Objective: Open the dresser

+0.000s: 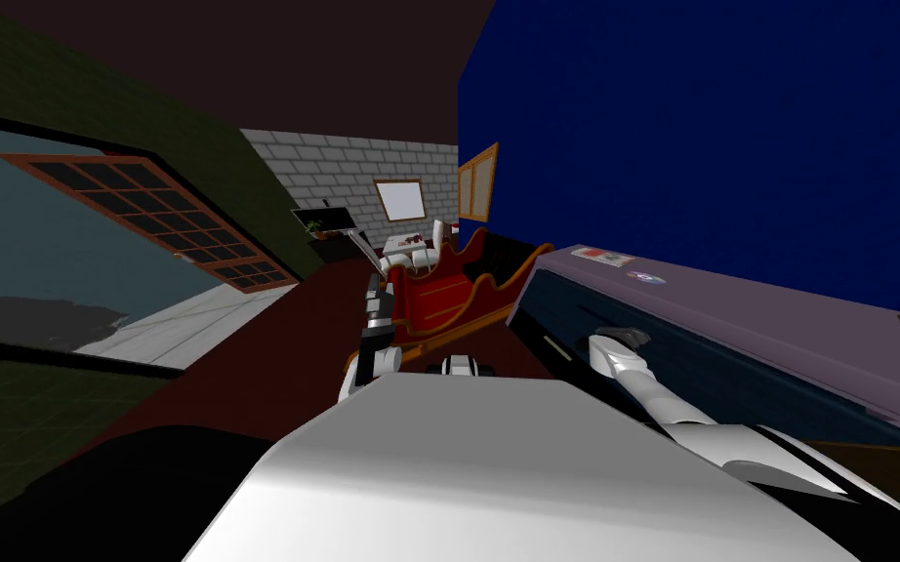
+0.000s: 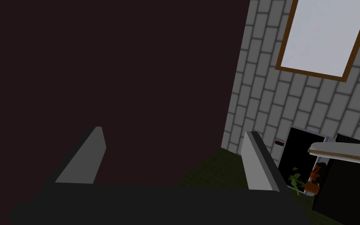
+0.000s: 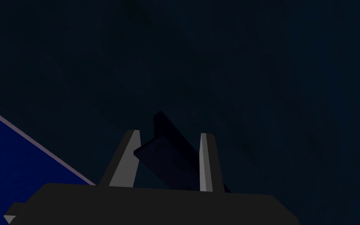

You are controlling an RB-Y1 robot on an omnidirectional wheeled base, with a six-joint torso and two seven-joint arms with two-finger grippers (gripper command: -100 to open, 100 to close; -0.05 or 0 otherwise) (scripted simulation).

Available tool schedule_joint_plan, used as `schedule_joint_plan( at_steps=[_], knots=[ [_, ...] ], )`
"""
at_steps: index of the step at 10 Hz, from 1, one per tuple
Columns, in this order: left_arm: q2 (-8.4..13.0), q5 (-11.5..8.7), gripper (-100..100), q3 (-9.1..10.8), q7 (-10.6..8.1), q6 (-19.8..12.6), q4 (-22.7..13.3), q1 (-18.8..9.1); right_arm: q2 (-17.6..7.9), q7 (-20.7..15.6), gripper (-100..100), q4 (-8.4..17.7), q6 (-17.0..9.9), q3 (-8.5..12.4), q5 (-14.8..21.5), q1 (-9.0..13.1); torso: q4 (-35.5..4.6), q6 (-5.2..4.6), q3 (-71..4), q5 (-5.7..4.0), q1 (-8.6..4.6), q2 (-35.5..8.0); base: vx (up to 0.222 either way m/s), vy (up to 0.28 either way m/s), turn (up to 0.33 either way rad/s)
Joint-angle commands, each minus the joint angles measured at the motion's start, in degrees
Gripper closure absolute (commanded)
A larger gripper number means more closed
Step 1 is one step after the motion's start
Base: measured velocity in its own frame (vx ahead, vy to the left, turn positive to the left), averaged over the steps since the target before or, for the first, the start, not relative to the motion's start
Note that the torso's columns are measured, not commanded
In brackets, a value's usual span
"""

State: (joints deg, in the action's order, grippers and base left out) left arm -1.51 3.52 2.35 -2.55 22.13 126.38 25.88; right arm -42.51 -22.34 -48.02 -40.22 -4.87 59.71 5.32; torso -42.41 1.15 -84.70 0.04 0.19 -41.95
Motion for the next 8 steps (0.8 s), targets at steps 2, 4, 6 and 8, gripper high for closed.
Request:
schedule_joint_plan(
  at_steps=[2, 4, 6, 8],
  knots=[
    [0.00, 0.00, 0, 0.00, 0.00, 0.00, 0.00, 0.02, 1.05, -0.13, 100, -1.71, 1.42, -1.50, 1.91, 2.17, 0.10, -0.38, -0.17, 0.07, 0.15, 0.24, 0.060, 0.041, -0.132],
    [0.00, 0.00, 0, 0.00, 0.00, 0.00, 0.00, 0.01, 0.79, 0.18, 100, -0.83, 1.84, -1.47, 1.77, 1.98, 0.06, -0.43, 0.00, 0.05, 0.09, -0.06, -0.032, 0.049, -0.030],
    [-0.02, 0.00, 0, -0.02, 0.00, 0.00, 0.00, -0.01, 0.86, 0.05, 100, -1.15, 2.26, -1.61, 1.62, 2.29, 0.10, -0.47, 0.11, -0.05, 0.27, -0.19, -0.068, 0.147, 0.006],
    [-0.01, 0.00, 0, -0.01, 0.00, 0.00, 0.00, 0.00, 0.67, 0.69, 100, -0.03, 1.90, -1.51, 1.94, 1.60, 0.06, -0.23, -0.15, 0.04, 0.04, 0.23, -0.023, 0.082, -0.018]
  ],
)
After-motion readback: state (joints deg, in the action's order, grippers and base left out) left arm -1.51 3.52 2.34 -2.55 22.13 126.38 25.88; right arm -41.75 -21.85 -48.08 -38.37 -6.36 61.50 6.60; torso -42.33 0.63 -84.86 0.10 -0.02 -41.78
